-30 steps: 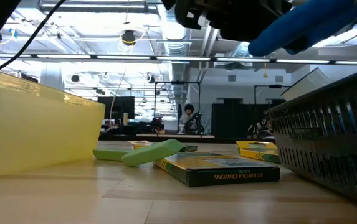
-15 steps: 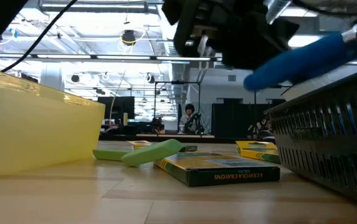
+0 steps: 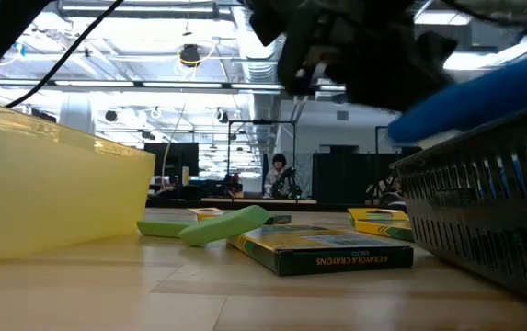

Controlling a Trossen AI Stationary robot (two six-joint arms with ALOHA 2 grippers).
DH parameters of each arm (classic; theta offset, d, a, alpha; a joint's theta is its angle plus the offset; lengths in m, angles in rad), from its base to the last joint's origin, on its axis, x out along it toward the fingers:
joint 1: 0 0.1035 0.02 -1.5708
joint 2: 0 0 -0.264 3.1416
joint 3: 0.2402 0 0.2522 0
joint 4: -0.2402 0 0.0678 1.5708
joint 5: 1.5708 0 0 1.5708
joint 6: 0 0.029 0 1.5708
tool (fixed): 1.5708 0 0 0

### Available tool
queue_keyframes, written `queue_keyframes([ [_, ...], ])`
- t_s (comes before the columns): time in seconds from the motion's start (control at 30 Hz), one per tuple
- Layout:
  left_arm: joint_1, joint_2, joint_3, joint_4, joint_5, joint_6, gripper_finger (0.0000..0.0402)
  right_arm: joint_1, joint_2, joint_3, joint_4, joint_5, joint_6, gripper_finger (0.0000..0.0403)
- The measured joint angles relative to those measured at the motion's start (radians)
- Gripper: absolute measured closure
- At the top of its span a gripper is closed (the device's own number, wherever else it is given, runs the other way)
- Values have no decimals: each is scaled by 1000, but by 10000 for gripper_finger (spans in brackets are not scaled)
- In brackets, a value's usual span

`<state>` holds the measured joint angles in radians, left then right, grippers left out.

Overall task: Pick & Place School Supplies
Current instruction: Put the blue hole puncher into the left black bin, then put the yellow crayon box into the yellow bin

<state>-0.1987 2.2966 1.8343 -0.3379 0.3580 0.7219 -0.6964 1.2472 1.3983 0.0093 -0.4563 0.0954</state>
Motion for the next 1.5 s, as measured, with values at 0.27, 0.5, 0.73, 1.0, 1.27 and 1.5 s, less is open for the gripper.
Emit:
queue_keyframes([
  [0.27,0,11,1,36,6,-3,382,0,0,0,0,0,-1,179],
  [0.5,-6,11,1,55,15,-1,381,0,0,0,0,0,0,179],
  [0.73,-24,11,1,98,32,5,369,0,0,0,0,0,1,179],
  [1.0,-25,11,1,135,34,48,338,0,0,0,0,-18,2,179],
  [1.27,-19,11,1,136,13,4,279,0,0,0,2,-18,1,179],
  [1.5,1,11,1,133,-47,-27,259,0,0,0,14,-18,-1,179],
])
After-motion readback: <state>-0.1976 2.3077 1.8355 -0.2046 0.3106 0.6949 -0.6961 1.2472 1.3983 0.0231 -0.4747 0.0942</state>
